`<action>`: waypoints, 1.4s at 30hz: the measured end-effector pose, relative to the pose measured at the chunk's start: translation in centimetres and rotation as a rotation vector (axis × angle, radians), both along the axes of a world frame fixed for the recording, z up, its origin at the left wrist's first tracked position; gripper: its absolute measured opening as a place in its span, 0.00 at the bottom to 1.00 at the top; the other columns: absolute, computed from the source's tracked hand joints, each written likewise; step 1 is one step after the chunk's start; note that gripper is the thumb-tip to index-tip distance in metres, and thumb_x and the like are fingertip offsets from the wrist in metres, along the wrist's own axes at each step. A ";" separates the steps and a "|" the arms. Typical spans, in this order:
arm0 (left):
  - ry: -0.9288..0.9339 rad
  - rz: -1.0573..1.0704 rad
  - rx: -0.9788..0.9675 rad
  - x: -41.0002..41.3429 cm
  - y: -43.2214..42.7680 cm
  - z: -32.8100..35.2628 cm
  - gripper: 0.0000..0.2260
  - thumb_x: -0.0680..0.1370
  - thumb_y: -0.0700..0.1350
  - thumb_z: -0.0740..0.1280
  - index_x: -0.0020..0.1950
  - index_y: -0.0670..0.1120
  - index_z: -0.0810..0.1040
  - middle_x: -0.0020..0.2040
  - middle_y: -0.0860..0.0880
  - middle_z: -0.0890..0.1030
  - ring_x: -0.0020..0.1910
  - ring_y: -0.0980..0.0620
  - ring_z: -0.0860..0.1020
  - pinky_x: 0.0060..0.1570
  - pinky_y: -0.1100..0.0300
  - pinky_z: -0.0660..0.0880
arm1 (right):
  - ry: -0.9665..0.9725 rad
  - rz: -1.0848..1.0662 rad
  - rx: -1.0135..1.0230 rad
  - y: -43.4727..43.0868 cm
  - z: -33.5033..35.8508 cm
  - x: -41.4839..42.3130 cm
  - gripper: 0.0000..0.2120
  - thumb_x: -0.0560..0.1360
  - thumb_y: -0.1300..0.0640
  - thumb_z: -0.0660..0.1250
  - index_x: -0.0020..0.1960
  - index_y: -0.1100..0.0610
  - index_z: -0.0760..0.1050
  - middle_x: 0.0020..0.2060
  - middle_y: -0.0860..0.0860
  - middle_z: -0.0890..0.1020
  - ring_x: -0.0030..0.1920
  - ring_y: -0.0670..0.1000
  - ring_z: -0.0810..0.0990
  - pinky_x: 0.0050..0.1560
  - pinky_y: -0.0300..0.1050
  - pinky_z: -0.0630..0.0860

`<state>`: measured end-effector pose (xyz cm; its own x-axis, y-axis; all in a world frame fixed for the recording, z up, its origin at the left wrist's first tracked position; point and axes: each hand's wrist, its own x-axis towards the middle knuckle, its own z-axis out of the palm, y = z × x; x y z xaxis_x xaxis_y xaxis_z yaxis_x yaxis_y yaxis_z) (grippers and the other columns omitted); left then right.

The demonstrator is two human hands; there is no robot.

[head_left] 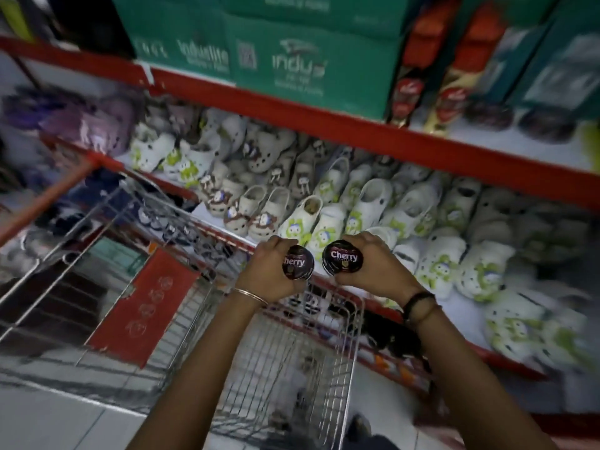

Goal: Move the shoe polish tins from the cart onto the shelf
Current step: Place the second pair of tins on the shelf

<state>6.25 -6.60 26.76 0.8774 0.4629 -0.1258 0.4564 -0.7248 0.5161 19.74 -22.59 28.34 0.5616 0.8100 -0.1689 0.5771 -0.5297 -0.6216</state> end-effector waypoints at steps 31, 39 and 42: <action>-0.138 -0.188 0.250 25.0 -15.3 19.1 0.24 0.66 0.60 0.72 0.53 0.45 0.79 0.55 0.43 0.81 0.53 0.43 0.79 0.50 0.57 0.78 | -0.429 -0.533 -0.020 -14.0 17.7 17.1 0.28 0.58 0.43 0.74 0.56 0.50 0.78 0.49 0.56 0.82 0.49 0.57 0.80 0.55 0.52 0.77; 0.011 -0.217 0.193 27.6 -15.2 19.0 0.23 0.74 0.50 0.68 0.65 0.42 0.71 0.67 0.39 0.73 0.63 0.43 0.74 0.59 0.56 0.74 | -0.379 -0.496 -0.137 -14.0 17.0 18.2 0.34 0.65 0.42 0.74 0.66 0.57 0.72 0.65 0.56 0.76 0.64 0.57 0.74 0.68 0.52 0.67; 0.001 -0.235 0.181 27.9 -15.1 19.0 0.23 0.73 0.48 0.69 0.66 0.42 0.72 0.67 0.39 0.73 0.64 0.42 0.74 0.59 0.57 0.74 | -0.334 -0.495 -0.134 -13.9 17.1 18.3 0.38 0.64 0.37 0.73 0.67 0.57 0.71 0.66 0.56 0.75 0.65 0.57 0.73 0.68 0.51 0.66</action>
<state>34.13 -21.66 45.78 0.9632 0.2618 -0.0606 0.2654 -0.8910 0.3684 38.03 -36.52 45.45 0.9058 0.4236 -0.0009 0.3952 -0.8456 -0.3588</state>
